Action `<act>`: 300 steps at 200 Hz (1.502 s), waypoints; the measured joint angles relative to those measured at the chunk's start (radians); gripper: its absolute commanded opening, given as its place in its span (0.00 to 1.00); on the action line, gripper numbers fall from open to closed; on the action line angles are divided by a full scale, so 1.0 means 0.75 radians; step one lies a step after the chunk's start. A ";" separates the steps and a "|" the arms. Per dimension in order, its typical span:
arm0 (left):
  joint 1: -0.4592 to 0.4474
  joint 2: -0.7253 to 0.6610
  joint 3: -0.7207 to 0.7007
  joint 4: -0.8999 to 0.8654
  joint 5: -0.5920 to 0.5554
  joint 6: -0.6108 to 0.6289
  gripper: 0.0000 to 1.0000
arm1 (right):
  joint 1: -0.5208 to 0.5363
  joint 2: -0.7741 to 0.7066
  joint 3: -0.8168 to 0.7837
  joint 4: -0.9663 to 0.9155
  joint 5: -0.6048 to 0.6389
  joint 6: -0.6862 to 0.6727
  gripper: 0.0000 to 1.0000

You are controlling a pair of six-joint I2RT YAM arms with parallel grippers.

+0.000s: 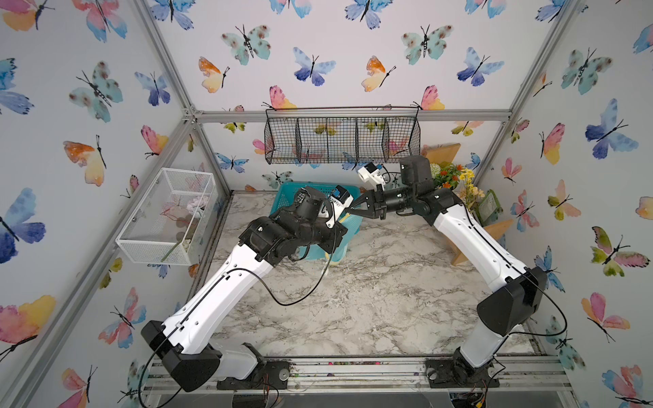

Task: Turn the laundry bag inside out
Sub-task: Zip the zipper on the laundry bag.

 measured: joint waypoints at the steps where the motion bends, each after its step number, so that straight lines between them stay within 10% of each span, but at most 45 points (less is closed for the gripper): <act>1: 0.000 0.000 0.001 0.001 0.000 -0.001 0.03 | -0.002 -0.001 -0.001 0.002 -0.001 0.000 0.02; 114: -0.002 -0.039 0.184 -0.141 0.120 -0.073 0.03 | -0.165 -0.016 -0.330 0.283 0.036 0.105 0.02; 167: 0.009 -0.114 -0.006 -0.018 0.144 -0.114 0.69 | -0.175 -0.020 -0.286 0.351 0.037 0.200 0.02; 300: 0.009 -0.068 -0.010 0.167 0.073 -0.095 0.77 | -0.115 -0.063 -0.156 0.141 0.033 0.097 0.02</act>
